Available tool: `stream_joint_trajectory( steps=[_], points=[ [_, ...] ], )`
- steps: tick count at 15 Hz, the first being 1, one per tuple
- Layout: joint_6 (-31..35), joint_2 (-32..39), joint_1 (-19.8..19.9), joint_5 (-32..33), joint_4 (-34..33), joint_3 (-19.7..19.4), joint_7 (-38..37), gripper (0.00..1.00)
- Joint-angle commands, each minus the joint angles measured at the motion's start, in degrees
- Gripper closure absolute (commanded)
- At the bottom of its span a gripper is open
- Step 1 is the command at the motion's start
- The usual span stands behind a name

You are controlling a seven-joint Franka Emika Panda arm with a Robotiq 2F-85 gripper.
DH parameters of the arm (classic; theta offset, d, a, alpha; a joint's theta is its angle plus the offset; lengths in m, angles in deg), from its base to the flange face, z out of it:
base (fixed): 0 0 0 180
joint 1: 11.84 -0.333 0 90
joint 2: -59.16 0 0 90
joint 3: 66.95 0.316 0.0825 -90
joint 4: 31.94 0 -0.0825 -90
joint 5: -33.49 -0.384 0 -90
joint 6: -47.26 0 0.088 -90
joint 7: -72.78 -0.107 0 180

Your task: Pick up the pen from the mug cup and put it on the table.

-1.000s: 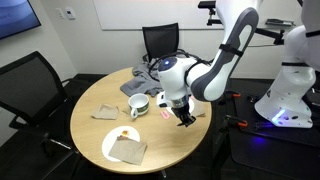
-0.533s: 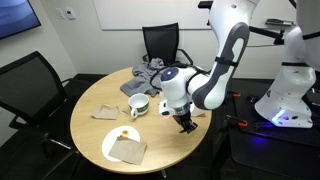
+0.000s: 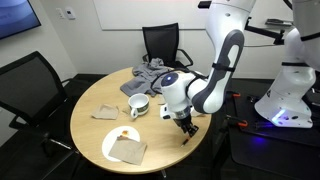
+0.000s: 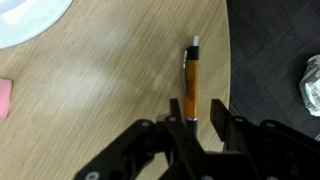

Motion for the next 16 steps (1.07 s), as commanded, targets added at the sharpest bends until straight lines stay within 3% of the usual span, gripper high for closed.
stream_joint_trajectory(
  steps=[1, 5, 16],
  points=[
    [1.4, -1.0, 0.8, 0.9, 0.0, 1.0, -0.6, 0.3],
    [2.6, -4.4, 0.8, 0.6, 1.4, 1.7, -1.0, 0.01],
    [2.6, -19.0, 0.1, 0.5, 4.1, 1.4, -2.5, 0.0]
  ],
)
